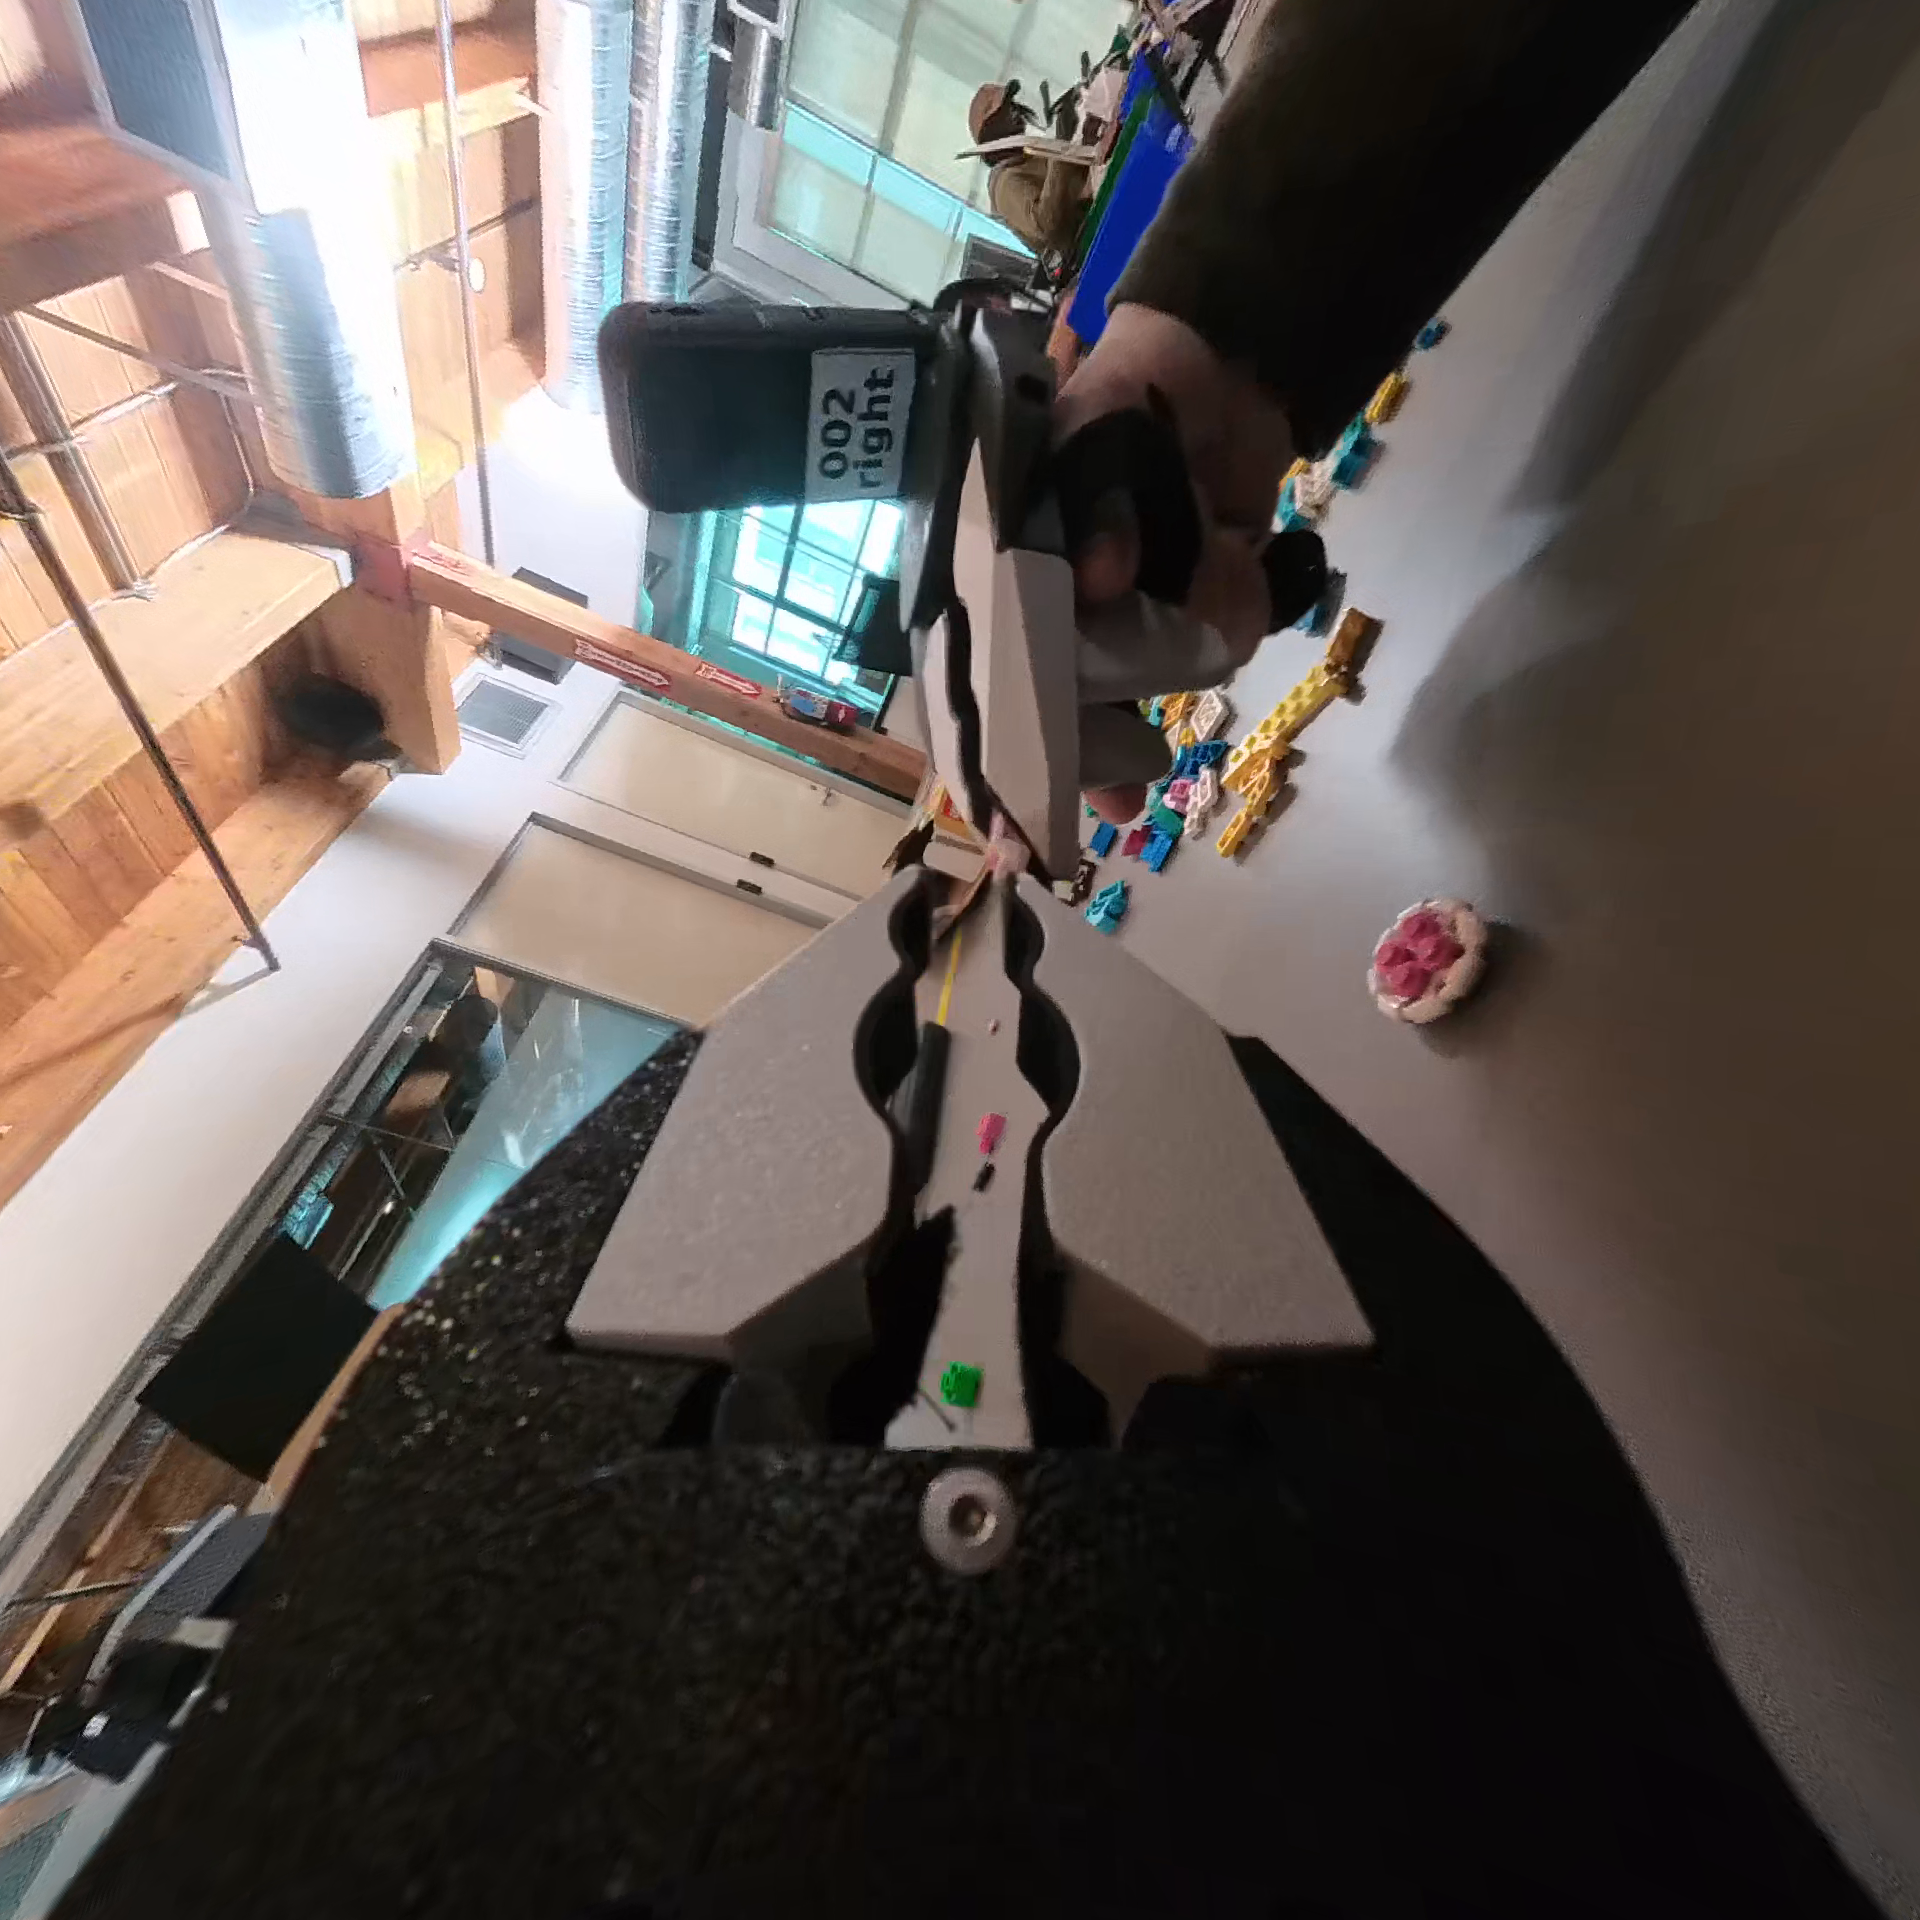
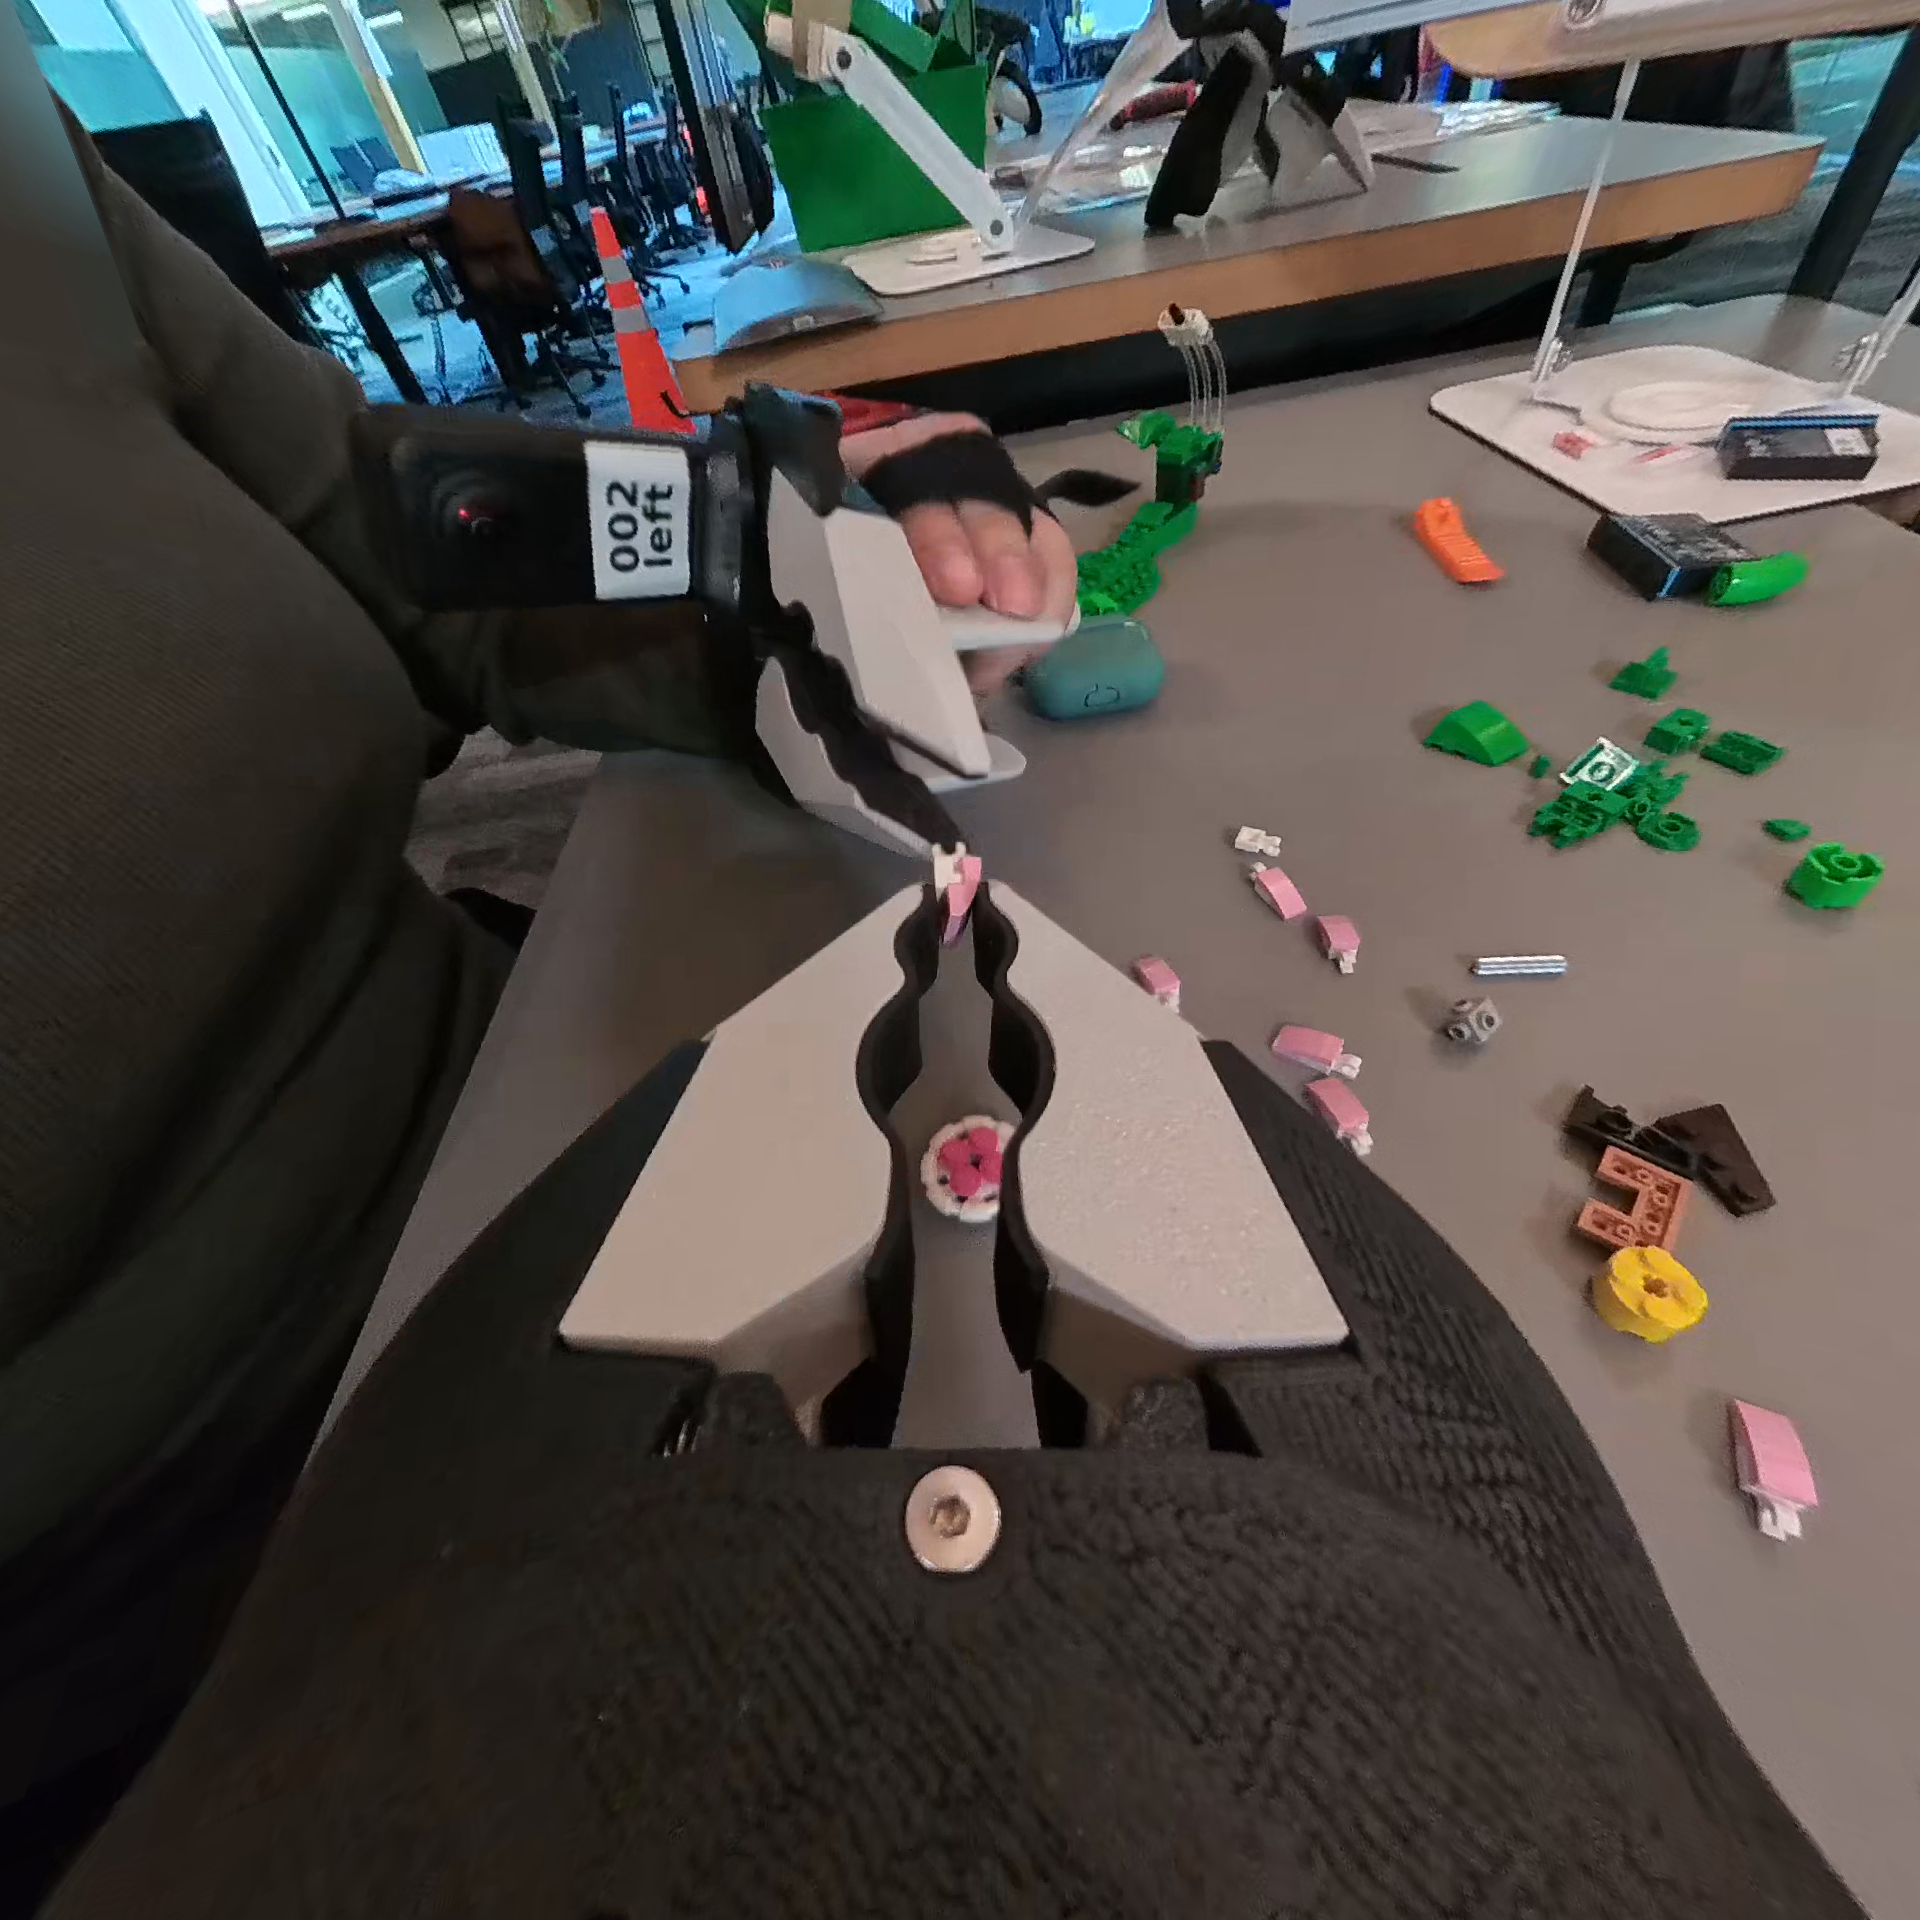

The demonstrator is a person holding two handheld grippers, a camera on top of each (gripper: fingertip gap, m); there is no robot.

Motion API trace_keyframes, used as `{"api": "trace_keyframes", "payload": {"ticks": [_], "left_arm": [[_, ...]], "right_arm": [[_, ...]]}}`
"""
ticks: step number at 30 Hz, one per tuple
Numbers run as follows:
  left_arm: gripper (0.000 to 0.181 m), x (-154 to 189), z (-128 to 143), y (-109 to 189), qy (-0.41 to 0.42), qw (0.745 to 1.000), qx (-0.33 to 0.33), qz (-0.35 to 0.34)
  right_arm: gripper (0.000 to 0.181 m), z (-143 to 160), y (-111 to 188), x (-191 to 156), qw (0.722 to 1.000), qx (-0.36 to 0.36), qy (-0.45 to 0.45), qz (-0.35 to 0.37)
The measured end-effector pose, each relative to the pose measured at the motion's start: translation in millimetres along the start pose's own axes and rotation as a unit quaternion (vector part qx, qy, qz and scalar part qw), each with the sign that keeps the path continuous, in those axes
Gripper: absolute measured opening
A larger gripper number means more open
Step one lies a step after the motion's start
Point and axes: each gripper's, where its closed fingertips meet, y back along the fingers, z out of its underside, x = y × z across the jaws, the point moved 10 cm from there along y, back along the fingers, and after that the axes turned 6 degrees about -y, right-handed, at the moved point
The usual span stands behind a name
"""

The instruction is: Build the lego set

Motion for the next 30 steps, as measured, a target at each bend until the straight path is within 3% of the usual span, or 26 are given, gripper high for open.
{"api": "trace_keyframes", "payload": {"ticks": [5, 8, 10, 13, 17, 19, 24, 28, 29, 30], "left_arm": [[0.0, 3, 0, -2, 0.03, 0.999, 0.004, 0.034], [0.003, -3, 8, -4, 0.184, 0.98, 0.009, 0.07], [0.007, -11, 16, -6, 0.324, 0.942, 0.024, 0.089], [0.0, -21, 24, -5, 0.469, 0.875, 0.066, 0.104], [0.0, -21, 36, -13, 0.642, 0.746, 0.07, 0.162], [0.002, -21, 40, -13, 0.685, 0.702, 0.095, 0.169], [0.004, -22, 40, -13, 0.705, 0.681, 0.108, 0.164], [0.011, -24, 43, -12, 0.75, 0.614, 0.166, 0.182], [0.02, -24, 43, -12, 0.757, 0.602, 0.175, 0.187], [0.017, -23, 44, -12, 0.757, 0.602, 0.173, 0.187]], "right_arm": [[0.005, 0, 1, -1, 1.0, -0.015, 0.015, 0.011], [0.005, -3, 2, -2, 0.996, -0.012, 0.067, 0.053], [0.005, -7, 2, -7, 0.987, -0.005, 0.134, 0.087], [0.005, -12, 1, -15, 0.961, -0.008, 0.239, 0.141], [0.005, -15, -2, -26, 0.901, -0.029, 0.376, 0.212], [0.005, -17, -3, -30, 0.882, -0.034, 0.409, 0.23], [0.005, -18, -5, -34, 0.851, -0.041, 0.457, 0.256], [0.005, -18, -7, -36, 0.827, -0.055, 0.486, 0.277], [0.005, -17, -7, -36, 0.817, -0.06, 0.499, 0.283], [0.005, -17, -8, -37, 0.811, -0.064, 0.506, 0.285]]}}
